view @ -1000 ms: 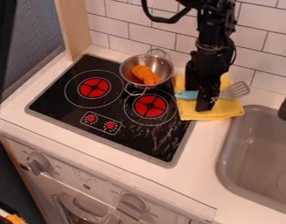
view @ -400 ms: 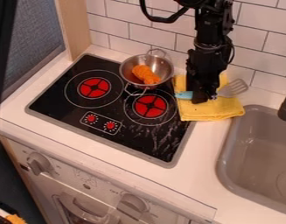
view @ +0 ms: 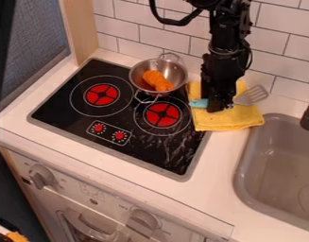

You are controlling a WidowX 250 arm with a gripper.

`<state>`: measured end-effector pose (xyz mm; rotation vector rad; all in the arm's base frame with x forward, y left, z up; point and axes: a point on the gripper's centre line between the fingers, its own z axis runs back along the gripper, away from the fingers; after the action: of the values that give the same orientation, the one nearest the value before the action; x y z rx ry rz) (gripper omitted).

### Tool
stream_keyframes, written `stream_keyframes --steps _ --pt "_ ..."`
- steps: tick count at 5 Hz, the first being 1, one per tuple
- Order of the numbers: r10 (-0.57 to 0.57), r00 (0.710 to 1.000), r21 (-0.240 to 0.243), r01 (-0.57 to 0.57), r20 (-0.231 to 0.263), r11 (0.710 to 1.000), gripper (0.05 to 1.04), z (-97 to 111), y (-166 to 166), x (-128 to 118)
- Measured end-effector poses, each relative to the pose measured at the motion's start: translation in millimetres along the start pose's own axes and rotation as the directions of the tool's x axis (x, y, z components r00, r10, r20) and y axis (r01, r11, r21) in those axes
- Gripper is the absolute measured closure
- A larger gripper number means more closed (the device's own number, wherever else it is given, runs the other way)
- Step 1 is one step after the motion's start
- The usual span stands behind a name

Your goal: Move the blue spatula to the left top corner of the burner

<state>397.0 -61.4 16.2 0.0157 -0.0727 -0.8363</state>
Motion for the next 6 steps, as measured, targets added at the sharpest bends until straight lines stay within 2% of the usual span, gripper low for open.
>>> stream_keyframes --steps 1,3,4,5,6 --pt "-0.012 0.998 0.039 0.010 0.060 0.999 0.750 23.4 -1.1 0.9" --pt "0.017 0.997 0.085 -0.024 0.079 0.996 0.750 58.6 0.5 -4.5" --pt "0.147 0.988 0.097 -0.150 0.037 0.984 0.750 66.5 1.3 -23.0" --pt "0.264 0.963 0.094 -0.268 0.056 0.959 0.750 77.2 7.0 -61.1" --pt "0.333 0.940 0.086 -0.338 0.068 0.937 0.750 83.0 13.1 -80.7"
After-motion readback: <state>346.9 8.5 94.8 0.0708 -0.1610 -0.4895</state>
